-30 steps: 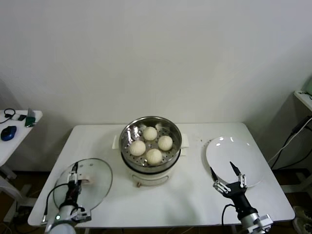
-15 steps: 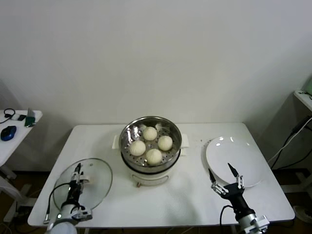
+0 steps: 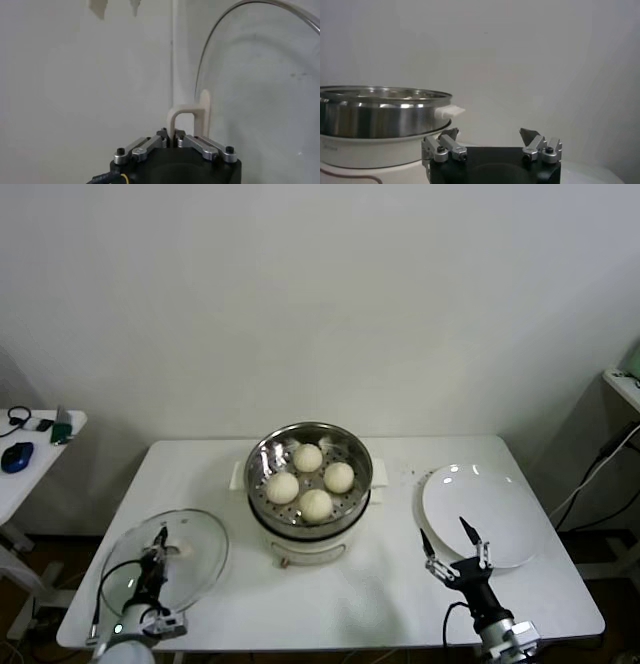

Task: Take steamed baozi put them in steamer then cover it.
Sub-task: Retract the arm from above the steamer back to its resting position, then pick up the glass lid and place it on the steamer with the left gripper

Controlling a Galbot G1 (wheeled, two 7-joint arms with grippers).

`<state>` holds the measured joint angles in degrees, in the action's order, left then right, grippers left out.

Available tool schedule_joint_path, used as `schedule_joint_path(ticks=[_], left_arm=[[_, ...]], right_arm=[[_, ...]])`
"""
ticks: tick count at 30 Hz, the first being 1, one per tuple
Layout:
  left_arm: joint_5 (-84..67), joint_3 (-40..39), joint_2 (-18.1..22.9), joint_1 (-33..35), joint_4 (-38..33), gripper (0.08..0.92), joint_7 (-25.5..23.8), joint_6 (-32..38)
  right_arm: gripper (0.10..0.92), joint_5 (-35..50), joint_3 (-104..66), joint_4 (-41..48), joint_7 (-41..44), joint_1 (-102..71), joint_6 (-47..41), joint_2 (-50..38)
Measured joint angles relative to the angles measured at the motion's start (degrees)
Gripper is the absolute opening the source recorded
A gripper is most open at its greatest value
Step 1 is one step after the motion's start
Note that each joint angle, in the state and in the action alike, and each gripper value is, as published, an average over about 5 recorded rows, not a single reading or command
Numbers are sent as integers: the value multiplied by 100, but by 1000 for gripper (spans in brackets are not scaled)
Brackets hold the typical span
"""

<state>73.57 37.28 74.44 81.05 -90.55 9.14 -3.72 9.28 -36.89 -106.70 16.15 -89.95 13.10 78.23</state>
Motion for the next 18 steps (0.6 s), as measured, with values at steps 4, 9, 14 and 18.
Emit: schedule_joint_path(ticks=[4,9,14,18], left_arm=[[-75,43,-57,96,-210,151,-1,-97],[-164,106,-147,299,-653,151,30,-337],[-267,169,-326,585,-1325,151,32,-754],[-382,161,-564,807,-1935,151,-17,-1158]], right_arm=[[823,-27,22,31,-45,71,-13,-30],[823,-55,26,93,-69,158,-9,-48],[823,-66,31,154,-81,239,-5,-89],[823,-74,41,202,-89,304,-10,-109]])
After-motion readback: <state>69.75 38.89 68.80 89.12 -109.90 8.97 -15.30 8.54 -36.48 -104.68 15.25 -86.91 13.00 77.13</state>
